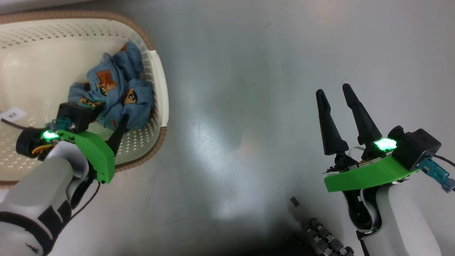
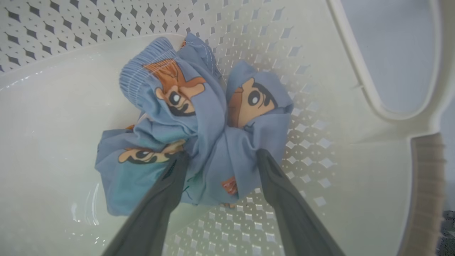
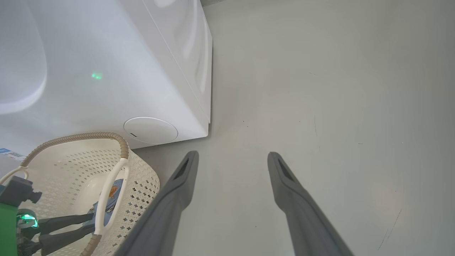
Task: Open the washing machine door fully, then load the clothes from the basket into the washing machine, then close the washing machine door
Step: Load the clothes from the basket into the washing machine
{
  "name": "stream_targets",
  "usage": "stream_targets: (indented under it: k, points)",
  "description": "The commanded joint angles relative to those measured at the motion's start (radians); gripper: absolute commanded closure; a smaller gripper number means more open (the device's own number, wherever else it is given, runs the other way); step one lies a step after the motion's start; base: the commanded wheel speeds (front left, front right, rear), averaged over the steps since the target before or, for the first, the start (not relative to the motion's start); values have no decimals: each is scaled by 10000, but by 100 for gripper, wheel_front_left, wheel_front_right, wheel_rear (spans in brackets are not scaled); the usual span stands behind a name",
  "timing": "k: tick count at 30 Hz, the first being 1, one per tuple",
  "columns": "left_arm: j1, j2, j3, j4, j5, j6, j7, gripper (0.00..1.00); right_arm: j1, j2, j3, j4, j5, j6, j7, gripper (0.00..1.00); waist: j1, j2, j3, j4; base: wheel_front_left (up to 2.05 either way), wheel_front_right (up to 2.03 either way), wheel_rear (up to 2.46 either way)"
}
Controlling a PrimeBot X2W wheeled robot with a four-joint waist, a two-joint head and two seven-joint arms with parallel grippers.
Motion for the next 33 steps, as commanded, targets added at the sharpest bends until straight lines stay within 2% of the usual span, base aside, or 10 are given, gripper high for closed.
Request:
stream_targets:
  k: [1, 5, 6, 7, 8, 13, 17, 33]
  points:
    - [-45, 305, 83, 11, -155, -16, -36, 0, 237, 33, 213, -236, 197, 29, -118, 0, 0, 0, 37, -55, 0, 0, 0]
    - [-139, 335, -305, 116, -461, -16, -36, 0, 300, 33, 211, -275, 191, 29, -118, 0, 0, 0, 4, -117, 0, 0, 0]
    - [-161, 334, -391, 133, -544, -16, -36, 4, 317, 33, 195, -277, 183, 29, -118, 0, 0, 0, -12, -119, 0, 0, 0]
    - [-184, 330, -466, 143, -622, -16, -36, 64, 334, 33, 179, -274, 174, 29, -118, 0, 0, 0, -34, -115, 0, 0, 0]
    - [-206, 325, -535, 140, -689, -16, -36, 100, 350, 33, 165, -268, 165, 29, -118, 0, 0, 0, -60, -109, 0, 0, 0]
    - [-214, 240, -651, 43, -969, -16, -36, 100, 444, 33, 58, -218, 64, 29, -118, 0, 0, 0, -323, 30, 0, 0, 0]
    - [-146, 113, -299, 6, -1087, -16, -36, 100, 507, 33, 25, -165, -41, 29, -118, 0, 0, 0, -613, 239, 0, 0, 0]
    - [1699, -418, 3310, -482, 382, -16, -36, 100, 977, 29, -178, 454, -516, 29, -118, 0, 0, 0, -2968, 1023, 0, 0, 0]
